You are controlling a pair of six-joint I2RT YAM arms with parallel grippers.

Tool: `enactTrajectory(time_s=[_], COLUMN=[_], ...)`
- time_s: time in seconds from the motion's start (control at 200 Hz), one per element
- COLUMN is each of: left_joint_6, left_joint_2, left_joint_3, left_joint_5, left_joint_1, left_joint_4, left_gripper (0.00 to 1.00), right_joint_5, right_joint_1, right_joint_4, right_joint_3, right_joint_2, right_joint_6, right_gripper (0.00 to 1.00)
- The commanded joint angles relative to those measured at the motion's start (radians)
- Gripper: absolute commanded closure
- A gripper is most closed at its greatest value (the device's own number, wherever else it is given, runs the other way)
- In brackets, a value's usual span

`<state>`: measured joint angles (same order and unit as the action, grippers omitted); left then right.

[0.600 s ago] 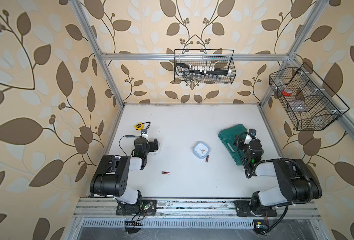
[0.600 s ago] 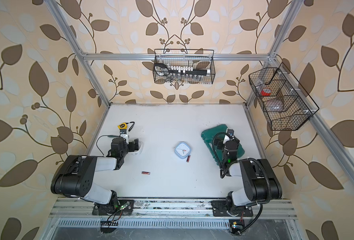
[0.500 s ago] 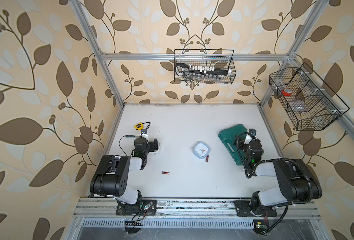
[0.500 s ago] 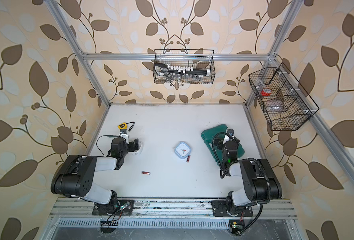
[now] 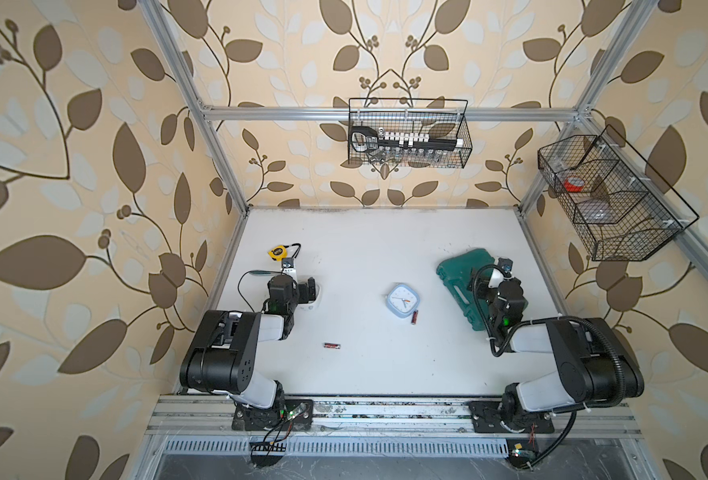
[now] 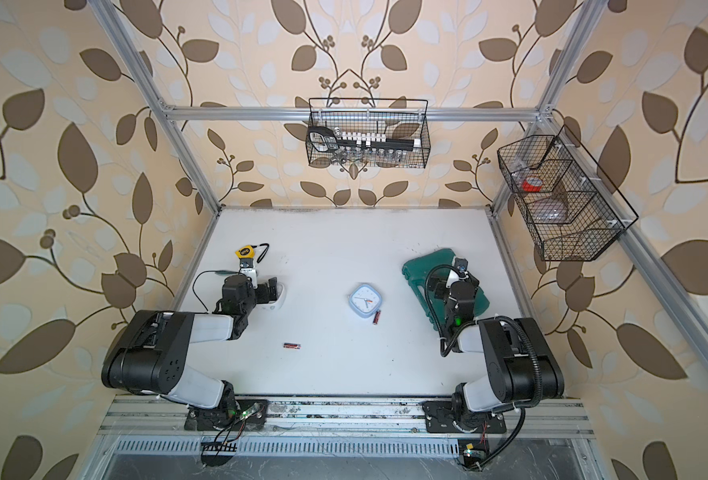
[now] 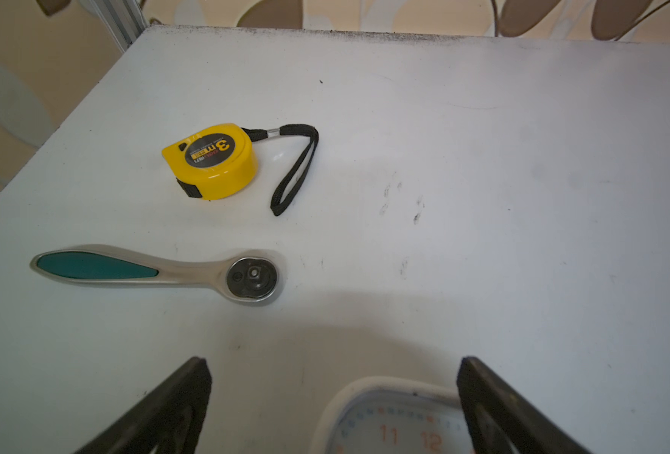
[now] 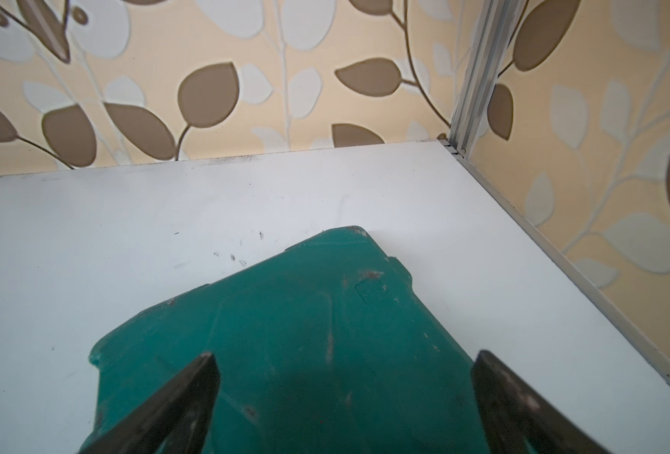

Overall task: Insert the battery into the alarm
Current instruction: Adjust the alarm at the center of the board.

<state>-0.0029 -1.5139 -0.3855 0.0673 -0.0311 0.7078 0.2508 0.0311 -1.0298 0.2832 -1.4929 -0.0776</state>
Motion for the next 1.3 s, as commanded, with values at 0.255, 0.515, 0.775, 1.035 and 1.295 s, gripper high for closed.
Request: enactTrajectory(time_s=[0.255, 0.515, 0.775, 1.035, 1.295], left_joint_6=[0.009, -0.007, -0.249, -0.578, -0.746], left_joint_2=[0.226, 0.351, 0.382, 0.328, 0.307], left_joint_3=[-0.076, -0.104, -0.179, -0.259, -0.265], left_joint_5=[0.02, 0.134, 0.102, -0.116, -0.307], left_joint_1=[-0.005, -0.134, -0.305, -0.352, -0.365], left_joint_4=[-0.229, -0.339, -0.464, -0.638, -0.653], left_gripper=[0.01, 0.01, 0.01, 0.01, 0.01], right_joint_5=[0.032, 0.09, -0.049, -0.355, -0.612], right_joint_1=[0.003, 0.029, 0.042, 0.043, 0.111], right_joint_4=[0.17, 0.374, 0.692, 0.896, 0.943], right_joint_3=[0.003, 0.046, 0.191, 0.261, 0.222], right_joint_2=[0.175, 0.337, 0.406, 0.487, 0.493], right_joint_6=[-0.007, -0.103, -0.323, -0.356, -0.478], right_gripper=[0.0, 0.0, 0.0, 0.0, 0.0])
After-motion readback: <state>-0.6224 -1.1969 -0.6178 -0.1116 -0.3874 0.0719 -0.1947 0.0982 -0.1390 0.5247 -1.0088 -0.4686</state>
